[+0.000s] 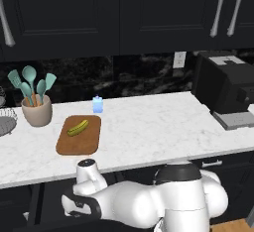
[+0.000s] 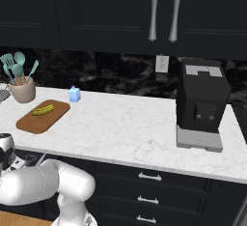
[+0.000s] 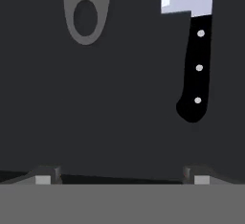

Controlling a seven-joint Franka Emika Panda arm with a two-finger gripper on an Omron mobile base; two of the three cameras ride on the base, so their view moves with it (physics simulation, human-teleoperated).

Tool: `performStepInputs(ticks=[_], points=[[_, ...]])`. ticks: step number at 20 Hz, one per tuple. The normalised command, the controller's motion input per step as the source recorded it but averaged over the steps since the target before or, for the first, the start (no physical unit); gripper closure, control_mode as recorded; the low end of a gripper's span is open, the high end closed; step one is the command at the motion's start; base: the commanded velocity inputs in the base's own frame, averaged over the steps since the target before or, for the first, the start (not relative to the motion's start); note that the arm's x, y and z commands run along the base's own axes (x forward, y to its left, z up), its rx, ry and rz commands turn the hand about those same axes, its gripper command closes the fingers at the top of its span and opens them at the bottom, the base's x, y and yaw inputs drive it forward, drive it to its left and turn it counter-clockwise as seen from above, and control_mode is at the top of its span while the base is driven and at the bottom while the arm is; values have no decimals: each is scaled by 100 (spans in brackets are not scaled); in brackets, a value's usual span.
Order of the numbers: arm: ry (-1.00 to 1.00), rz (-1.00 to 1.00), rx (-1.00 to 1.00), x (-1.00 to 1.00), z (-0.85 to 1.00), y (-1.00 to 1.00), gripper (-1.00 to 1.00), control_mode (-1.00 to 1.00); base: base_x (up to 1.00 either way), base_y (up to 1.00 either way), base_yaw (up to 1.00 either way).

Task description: Place the appropriate cutting tool for cutting the cucumber skin on the cutting board.

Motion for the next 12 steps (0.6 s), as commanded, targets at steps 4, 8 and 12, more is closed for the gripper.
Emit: performStepInputs(ticks=[4, 8, 12], points=[[9, -1, 0, -20, -9, -5, -100, -100, 0, 0, 0], [12, -1, 0, -45, 0, -11, -100, -100, 0, 0, 0], [14, 0, 0, -50, 0, -4, -100, -100, 0, 0, 0]])
